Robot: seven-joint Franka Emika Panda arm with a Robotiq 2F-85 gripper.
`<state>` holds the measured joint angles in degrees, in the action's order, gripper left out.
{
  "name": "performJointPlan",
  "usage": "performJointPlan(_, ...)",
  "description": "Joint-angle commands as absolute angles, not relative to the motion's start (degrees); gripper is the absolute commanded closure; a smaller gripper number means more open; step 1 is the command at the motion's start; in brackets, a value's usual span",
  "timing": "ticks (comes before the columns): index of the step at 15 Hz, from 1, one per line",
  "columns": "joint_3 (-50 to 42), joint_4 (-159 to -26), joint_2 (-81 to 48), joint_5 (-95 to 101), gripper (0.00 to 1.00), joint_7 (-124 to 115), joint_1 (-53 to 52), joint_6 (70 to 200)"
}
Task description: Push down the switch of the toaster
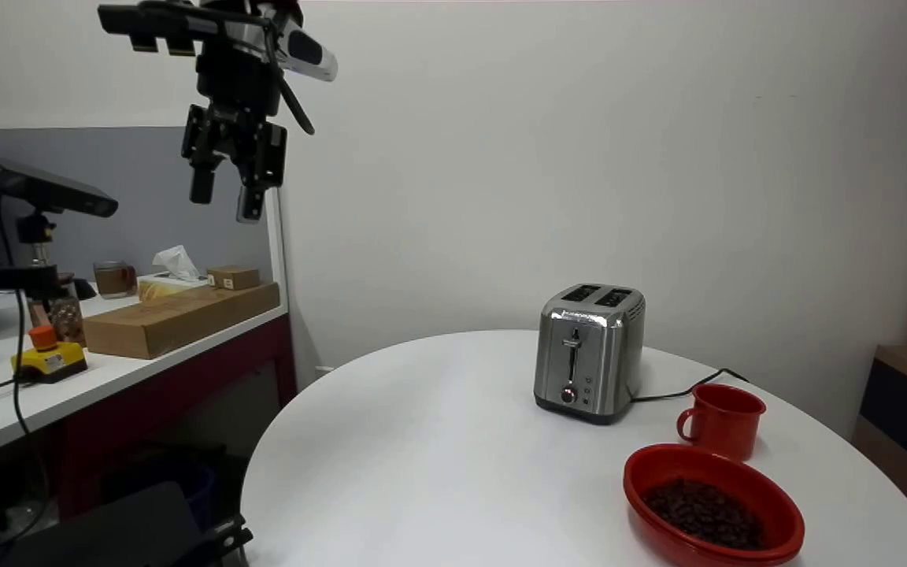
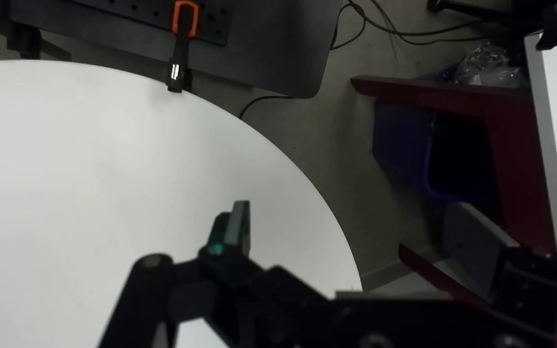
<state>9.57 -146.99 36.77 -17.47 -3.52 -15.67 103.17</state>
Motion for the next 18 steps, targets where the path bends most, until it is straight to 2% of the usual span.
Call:
performJointPlan(1, 10.20, -146.90, 36.83, -17.81, 0.00, -3.16, -14.88, 102.95)
performJointPlan(4, 10.19, -146.89, 36.82, -17.77, 0.00, -3.13, -14.88, 102.95)
performJointPlan(7, 7.60, -142.67, 31.61, -13.36, 0.00, 2.28, -12.33, 103.05)
performJointPlan(18, 5.91, -129.01, 15.10, -4.35, 0.00, -10.79, -1.11, 110.53)
